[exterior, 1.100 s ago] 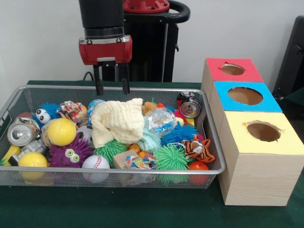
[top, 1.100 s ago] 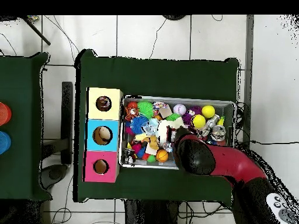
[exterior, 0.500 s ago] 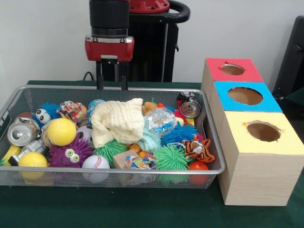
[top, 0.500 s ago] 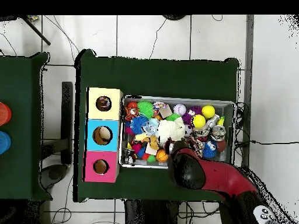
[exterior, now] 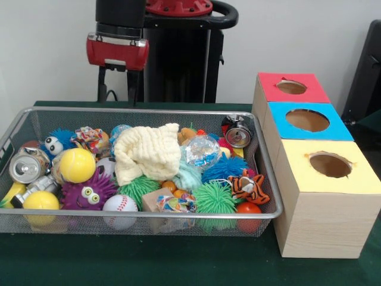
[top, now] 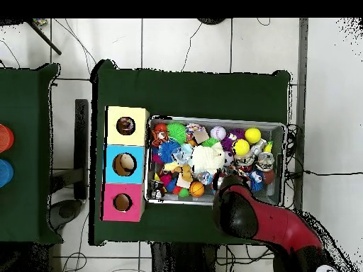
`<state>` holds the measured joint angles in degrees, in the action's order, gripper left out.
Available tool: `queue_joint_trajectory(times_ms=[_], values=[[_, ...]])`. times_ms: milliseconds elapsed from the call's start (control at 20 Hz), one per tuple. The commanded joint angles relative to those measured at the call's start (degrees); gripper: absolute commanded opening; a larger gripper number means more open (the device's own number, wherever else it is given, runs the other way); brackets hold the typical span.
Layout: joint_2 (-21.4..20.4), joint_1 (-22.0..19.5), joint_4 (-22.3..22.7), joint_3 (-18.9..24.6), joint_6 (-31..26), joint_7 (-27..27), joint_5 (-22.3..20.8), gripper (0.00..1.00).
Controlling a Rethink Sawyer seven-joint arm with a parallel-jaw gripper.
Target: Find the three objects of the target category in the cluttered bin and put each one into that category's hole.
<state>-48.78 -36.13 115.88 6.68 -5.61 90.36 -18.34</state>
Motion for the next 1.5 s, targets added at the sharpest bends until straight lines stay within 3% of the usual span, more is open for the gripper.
queue_joint_trajectory(times_ms=[50, 200, 350, 500, 600, 1200, 1500], values=[[0.4, -0.2, 1.3, -1.1, 4.7, 13.7, 3.3, 1.0], [1.3, -1.8, 1.4, 2.8, 4.1, 12.2, 3.7, 1.0], [2.3, -1.5, 0.2, 2.8, 5.2, 11.2, 3.0, 1.0], [3.6, -5.0, 1.0, 8.4, 3.1, 7.4, 0.9, 1.0], [4.3, -6.0, 1.1, 9.4, 2.6, 6.6, 0.4, 1.0], [6.2, -8.8, 0.7, 10.1, 3.7, 5.8, -1.5, 1.0], [6.7, -7.2, -0.3, 8.5, 3.7, 5.8, -1.6, 1.0]])
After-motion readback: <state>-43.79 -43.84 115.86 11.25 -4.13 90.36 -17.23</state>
